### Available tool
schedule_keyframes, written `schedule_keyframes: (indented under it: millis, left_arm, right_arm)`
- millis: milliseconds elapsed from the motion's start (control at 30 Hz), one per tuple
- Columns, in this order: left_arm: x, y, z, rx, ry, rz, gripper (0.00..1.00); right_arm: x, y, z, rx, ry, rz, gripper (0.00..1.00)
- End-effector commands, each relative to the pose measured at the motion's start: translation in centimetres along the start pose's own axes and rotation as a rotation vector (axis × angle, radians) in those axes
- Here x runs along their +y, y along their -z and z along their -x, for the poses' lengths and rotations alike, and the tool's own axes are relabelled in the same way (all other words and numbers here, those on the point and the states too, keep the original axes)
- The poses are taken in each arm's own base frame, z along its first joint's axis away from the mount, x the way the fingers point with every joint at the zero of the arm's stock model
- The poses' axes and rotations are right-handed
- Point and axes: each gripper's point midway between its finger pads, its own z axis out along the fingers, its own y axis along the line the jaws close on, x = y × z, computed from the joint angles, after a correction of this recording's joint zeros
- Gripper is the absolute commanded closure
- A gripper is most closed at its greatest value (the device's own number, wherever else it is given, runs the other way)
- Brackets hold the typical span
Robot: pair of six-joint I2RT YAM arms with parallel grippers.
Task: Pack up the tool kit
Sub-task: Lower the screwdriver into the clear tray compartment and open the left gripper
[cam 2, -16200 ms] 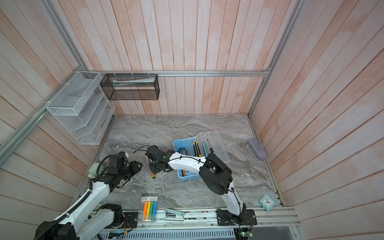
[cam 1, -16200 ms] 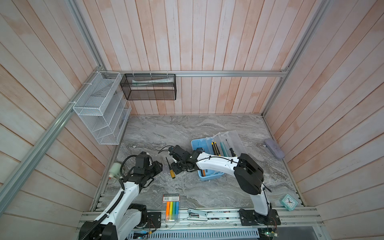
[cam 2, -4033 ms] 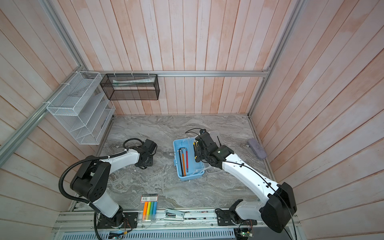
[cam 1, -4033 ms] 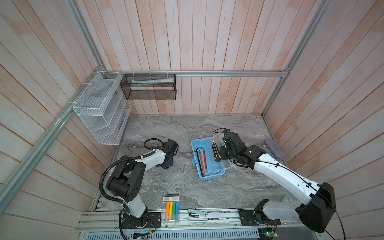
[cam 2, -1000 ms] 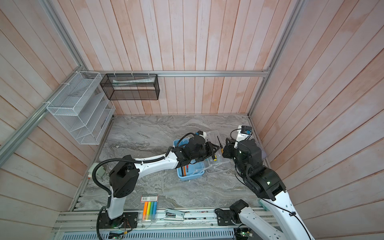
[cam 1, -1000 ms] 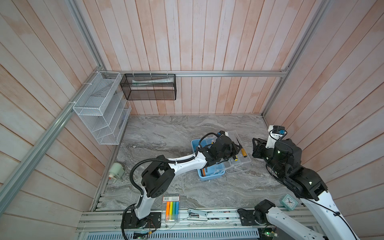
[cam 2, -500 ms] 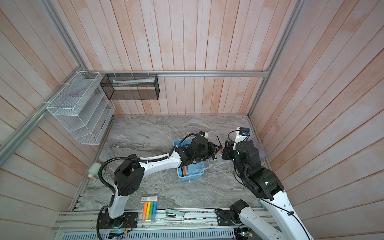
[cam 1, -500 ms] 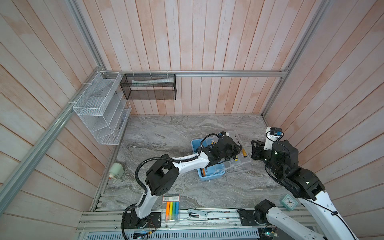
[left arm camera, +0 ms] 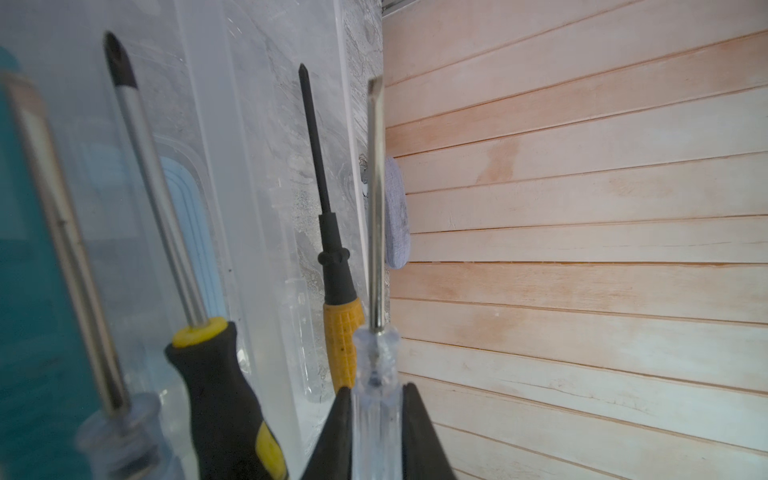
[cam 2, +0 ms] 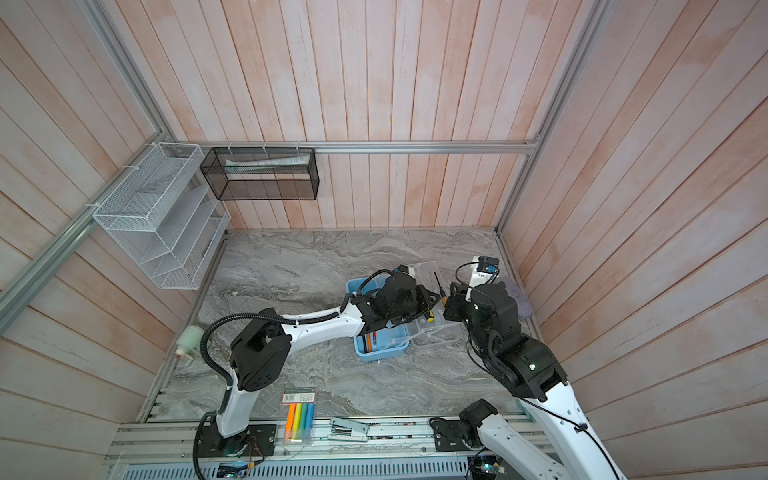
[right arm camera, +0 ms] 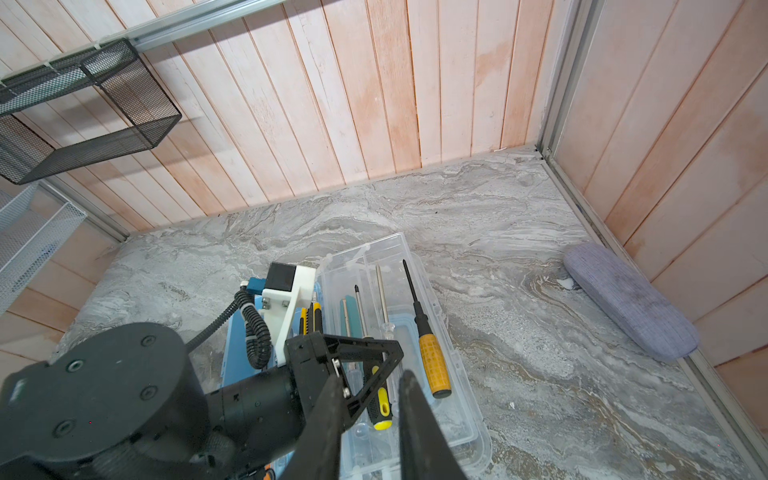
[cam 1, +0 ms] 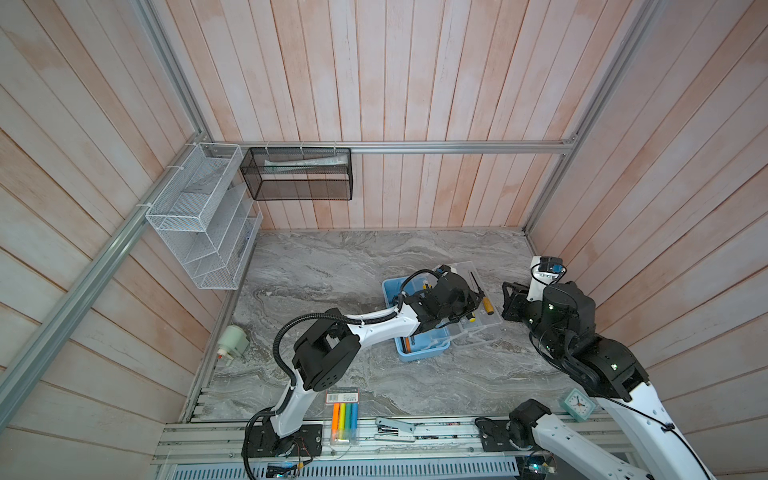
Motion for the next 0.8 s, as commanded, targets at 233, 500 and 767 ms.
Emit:
schedule_keyframes:
  millis: [233,500,767]
  left_arm:
    - [0.1,-0.6,-0.1,0.001,0.016,-0.003,0.72]
    - [0.1,-0.4,0.1,-0.002,0.008,-0.002,0.7]
    - [-2.6,3.5,3.8,-0.073,-0.165,-0.011,0.66]
  right_arm:
    - [-0.4,-0.1,-0.5,0.002,0.016,-0.012,0.77]
    - [-0.4,-0.4,-0.8,0.007,0.018,-0.012,0.76]
    - [-1.1,-1.2,-1.1,0.004,0.029,-0.052,0.76]
